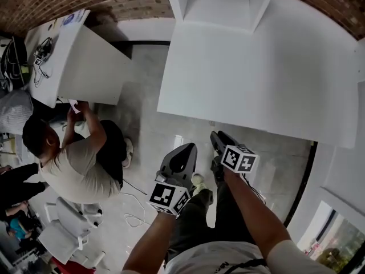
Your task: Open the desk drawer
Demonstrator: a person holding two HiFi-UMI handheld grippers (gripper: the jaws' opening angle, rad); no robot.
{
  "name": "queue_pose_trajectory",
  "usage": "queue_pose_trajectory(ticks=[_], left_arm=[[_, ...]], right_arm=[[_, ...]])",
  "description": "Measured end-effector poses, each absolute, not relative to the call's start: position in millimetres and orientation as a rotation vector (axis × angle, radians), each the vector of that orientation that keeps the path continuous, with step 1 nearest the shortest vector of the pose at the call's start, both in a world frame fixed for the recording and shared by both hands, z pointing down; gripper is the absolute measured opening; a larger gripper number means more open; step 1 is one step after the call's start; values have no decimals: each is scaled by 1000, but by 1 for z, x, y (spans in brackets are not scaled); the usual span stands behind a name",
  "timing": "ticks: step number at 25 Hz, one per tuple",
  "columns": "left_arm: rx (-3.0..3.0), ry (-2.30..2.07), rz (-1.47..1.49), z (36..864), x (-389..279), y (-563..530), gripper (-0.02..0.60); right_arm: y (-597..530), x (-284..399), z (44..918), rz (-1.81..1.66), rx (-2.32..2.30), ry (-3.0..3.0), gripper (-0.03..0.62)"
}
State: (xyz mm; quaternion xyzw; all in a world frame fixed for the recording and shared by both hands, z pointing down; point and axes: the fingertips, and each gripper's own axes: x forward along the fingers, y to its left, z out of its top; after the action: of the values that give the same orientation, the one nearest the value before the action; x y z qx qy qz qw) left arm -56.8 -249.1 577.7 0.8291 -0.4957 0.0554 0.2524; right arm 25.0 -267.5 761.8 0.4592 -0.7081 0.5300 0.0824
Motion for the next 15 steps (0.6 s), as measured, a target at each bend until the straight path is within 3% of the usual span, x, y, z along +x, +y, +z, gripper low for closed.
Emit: queue_pose_trajectory(ticks=[15], left_arm=[[2242, -1332, 155, 625, -71, -257, 12]], right_arm=[[-300, 15, 811, 1673, 1446, -2068, 110]])
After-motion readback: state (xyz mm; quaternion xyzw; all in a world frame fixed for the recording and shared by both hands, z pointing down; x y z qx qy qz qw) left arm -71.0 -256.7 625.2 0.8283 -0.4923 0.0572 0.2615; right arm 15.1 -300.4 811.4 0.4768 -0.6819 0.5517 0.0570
